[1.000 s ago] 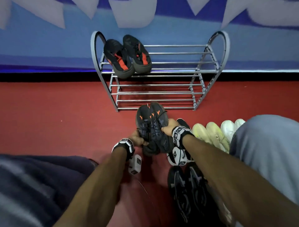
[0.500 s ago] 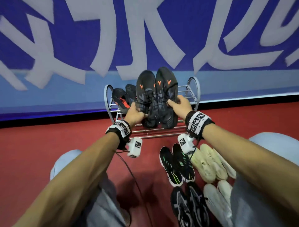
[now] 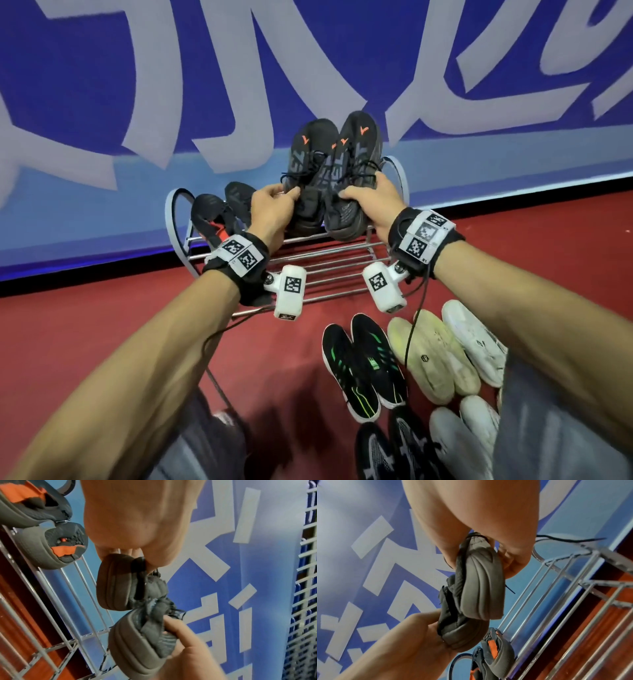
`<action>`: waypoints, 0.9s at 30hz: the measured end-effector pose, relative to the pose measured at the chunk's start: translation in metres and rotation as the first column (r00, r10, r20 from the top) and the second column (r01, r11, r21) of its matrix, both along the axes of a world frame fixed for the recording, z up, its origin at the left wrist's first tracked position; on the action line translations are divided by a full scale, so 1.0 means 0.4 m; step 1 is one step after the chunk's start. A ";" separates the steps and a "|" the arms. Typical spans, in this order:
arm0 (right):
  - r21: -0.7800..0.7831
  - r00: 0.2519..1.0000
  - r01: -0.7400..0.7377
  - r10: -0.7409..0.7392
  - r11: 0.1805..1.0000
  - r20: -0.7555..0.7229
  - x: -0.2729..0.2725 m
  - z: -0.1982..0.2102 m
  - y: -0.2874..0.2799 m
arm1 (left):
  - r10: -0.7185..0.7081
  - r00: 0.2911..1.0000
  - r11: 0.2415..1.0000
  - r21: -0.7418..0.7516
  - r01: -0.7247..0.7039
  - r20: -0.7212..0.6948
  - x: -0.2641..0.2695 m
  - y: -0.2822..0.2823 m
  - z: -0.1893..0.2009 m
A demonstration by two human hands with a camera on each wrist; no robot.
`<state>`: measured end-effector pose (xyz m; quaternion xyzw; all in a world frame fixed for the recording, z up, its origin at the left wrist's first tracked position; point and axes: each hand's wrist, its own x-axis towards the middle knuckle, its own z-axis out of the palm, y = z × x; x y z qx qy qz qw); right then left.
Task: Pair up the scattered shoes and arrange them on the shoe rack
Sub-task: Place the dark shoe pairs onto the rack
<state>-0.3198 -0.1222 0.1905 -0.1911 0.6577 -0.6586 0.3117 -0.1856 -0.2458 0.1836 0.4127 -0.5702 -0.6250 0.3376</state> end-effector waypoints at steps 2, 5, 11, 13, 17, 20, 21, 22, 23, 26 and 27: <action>0.008 0.999 0.001 -0.001 1.000 0.054 -0.004 -0.009 -0.039 | -0.009 1.000 0.998 0.067 0.009 -0.004 -0.002 -0.026 0.002; 0.031 0.982 0.080 -0.084 0.996 0.167 -0.003 -0.026 -0.099 | -0.046 0.997 0.994 0.100 0.052 -0.058 -0.001 -0.052 0.024; 0.070 0.950 0.152 -0.165 0.986 0.266 0.004 -0.124 -0.222 | -0.009 0.999 1.000 0.008 0.008 0.032 0.008 -0.103 0.001; 0.073 0.930 0.185 -0.199 0.980 0.310 -0.016 -0.158 -0.253 | 0.069 0.997 0.998 -0.007 -0.068 0.040 0.002 -0.130 -0.022; 0.050 0.893 0.223 -0.225 0.974 0.390 -0.059 -0.180 -0.275 | 0.168 0.986 0.982 0.094 -0.165 -0.022 -0.020 -0.173 -0.063; 0.017 0.882 0.251 -0.235 0.968 0.409 -0.057 -0.161 -0.249 | 0.176 0.983 0.974 0.150 -0.168 -0.043 -0.056 -0.168 -0.085; 0.011 0.882 0.263 -0.245 0.965 0.403 -0.066 -0.170 -0.246 | 0.171 0.984 0.971 0.174 -0.162 -0.038 -0.072 -0.163 -0.087; 0.007 0.883 0.264 -0.245 0.964 0.401 -0.075 -0.182 -0.242 | 0.162 0.986 0.966 0.212 -0.151 -0.038 -0.087 -0.157 -0.090; 0.011 0.878 0.263 -0.244 0.965 0.412 -0.081 -0.191 -0.239 | 0.153 0.988 0.959 0.247 -0.142 -0.029 -0.099 -0.153 -0.095; 0.095 0.871 0.235 -0.253 0.967 0.422 -0.088 -0.232 -0.239 | 0.074 0.996 0.930 0.358 -0.085 0.045 -0.110 -0.144 -0.124; 0.115 0.868 0.231 -0.258 0.966 0.425 -0.084 -0.246 -0.241 | 0.027 0.996 0.922 0.382 -0.059 0.088 -0.107 -0.142 -0.133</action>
